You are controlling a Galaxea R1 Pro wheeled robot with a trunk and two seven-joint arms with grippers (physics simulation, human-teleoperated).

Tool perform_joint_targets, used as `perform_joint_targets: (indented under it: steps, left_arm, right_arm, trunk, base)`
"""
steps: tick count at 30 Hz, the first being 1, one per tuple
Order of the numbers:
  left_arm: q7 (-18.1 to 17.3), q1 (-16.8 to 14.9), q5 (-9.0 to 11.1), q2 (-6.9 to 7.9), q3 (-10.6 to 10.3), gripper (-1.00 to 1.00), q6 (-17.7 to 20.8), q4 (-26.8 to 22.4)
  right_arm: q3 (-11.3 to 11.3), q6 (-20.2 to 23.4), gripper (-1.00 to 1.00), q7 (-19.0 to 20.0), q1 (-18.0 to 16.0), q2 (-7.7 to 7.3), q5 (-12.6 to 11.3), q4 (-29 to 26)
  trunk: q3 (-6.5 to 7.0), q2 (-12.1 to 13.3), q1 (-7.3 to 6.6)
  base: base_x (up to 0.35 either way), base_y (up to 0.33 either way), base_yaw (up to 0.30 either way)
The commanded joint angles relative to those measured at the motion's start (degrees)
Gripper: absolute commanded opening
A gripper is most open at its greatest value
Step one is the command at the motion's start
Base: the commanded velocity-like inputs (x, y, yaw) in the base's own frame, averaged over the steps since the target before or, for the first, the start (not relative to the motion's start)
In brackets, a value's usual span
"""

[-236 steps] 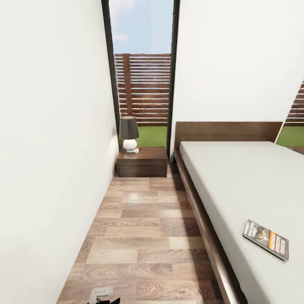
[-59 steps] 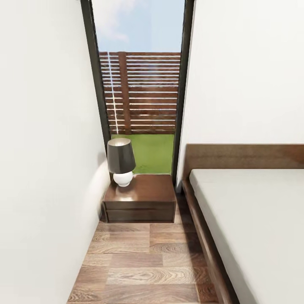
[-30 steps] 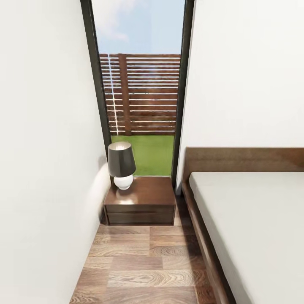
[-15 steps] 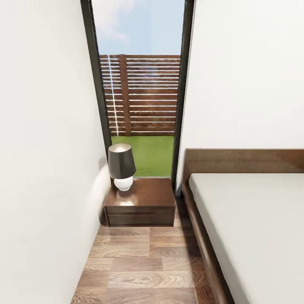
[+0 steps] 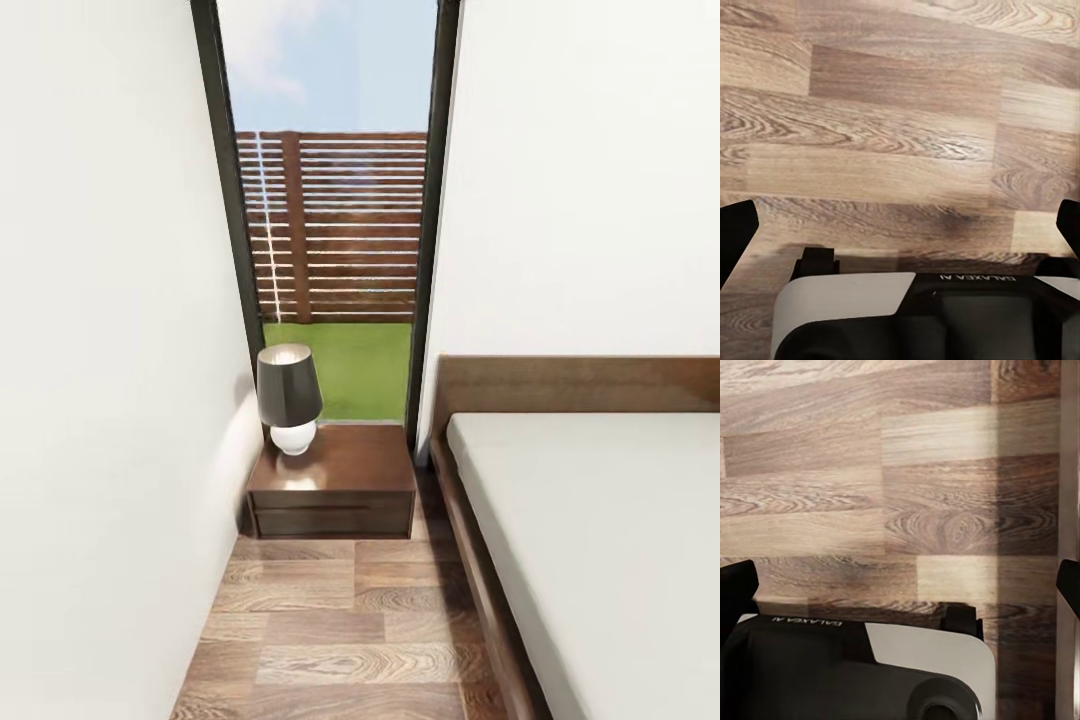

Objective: In the bedroom, move the book from the bed onto either nightstand, and place the two sandals side by side next to the bed.

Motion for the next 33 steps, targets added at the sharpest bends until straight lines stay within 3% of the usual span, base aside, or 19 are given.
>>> perform_joint_targets:
  steps: [1, 33]
  left_arm:
    - [-0.22, -0.05, 0.56, 0.01, -0.49, 1.0, -0.2, 0.08]
    - [-0.14, -0.05, 0.56, 0.1, -0.49, 1.0, -0.2, 0.08]
  right_arm:
    - [-0.14, -0.29, 1.0, 0.33, -0.11, -0.03, -0.5, 0.28]
    - [-0.14, -0.29, 1.0, 0.33, -0.11, -0.02, -0.5, 0.29]
  trunk:
    - [0.12, 0.37, -0.22]
    - [5.86, 13.2, -7.25]
  base:
    - [0.0, 0.0, 0.0]
    - [0.0, 0.0, 0.0]
